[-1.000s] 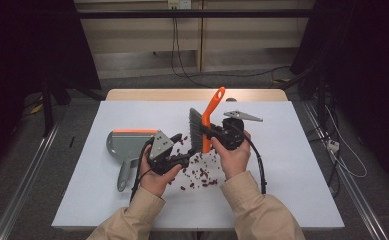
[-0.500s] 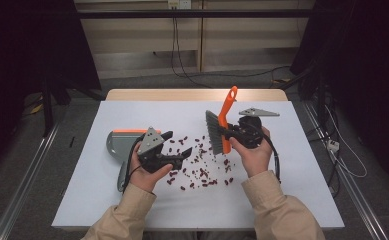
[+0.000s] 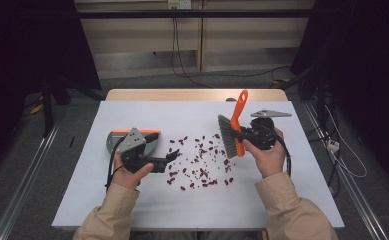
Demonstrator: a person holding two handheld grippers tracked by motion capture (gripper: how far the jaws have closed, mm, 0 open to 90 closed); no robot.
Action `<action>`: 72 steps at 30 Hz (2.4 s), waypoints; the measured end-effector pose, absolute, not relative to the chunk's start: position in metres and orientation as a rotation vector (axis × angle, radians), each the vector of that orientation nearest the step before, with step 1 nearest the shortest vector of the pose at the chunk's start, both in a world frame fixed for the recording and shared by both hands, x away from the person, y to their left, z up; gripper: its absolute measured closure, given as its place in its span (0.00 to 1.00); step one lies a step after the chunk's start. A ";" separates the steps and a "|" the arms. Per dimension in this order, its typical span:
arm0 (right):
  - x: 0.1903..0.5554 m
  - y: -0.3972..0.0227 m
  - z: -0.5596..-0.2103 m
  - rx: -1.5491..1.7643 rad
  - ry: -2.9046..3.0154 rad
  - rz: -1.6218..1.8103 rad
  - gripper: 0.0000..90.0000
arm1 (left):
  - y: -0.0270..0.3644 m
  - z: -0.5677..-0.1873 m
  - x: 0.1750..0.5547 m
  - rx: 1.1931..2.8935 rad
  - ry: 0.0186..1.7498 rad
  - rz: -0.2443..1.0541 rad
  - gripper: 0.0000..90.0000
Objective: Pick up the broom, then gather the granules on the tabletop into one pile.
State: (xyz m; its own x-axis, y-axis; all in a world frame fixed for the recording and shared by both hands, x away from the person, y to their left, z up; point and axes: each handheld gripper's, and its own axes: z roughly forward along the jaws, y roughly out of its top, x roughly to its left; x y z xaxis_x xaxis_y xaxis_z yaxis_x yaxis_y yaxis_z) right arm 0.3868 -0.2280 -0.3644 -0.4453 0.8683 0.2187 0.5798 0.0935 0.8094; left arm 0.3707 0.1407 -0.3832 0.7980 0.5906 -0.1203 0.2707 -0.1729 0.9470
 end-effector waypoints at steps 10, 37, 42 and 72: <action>0.384 -0.246 -0.363 1.454 2.074 1.208 0.80 | 0.184 -0.385 0.365 1.739 0.710 0.363 0.06; 0.393 -0.270 -0.386 1.534 2.126 0.996 0.79 | 0.223 -0.404 0.360 1.752 0.777 0.402 0.06; 0.403 -0.266 -0.394 1.525 2.096 0.998 0.79 | 0.223 -0.407 0.360 1.757 0.780 0.399 0.06; 0.418 -0.247 -0.414 1.477 2.110 0.959 0.66 | 0.228 -0.412 0.360 1.761 0.798 0.403 0.06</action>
State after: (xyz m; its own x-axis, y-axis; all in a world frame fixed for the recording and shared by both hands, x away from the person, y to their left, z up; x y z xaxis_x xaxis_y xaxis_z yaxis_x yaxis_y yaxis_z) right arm 0.4181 -0.2467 -0.4135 -0.3680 0.9275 0.0662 0.6599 0.2104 0.7213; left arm 0.3603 0.2278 -0.4124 0.7149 0.6893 -0.1178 0.3142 -0.1661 0.9347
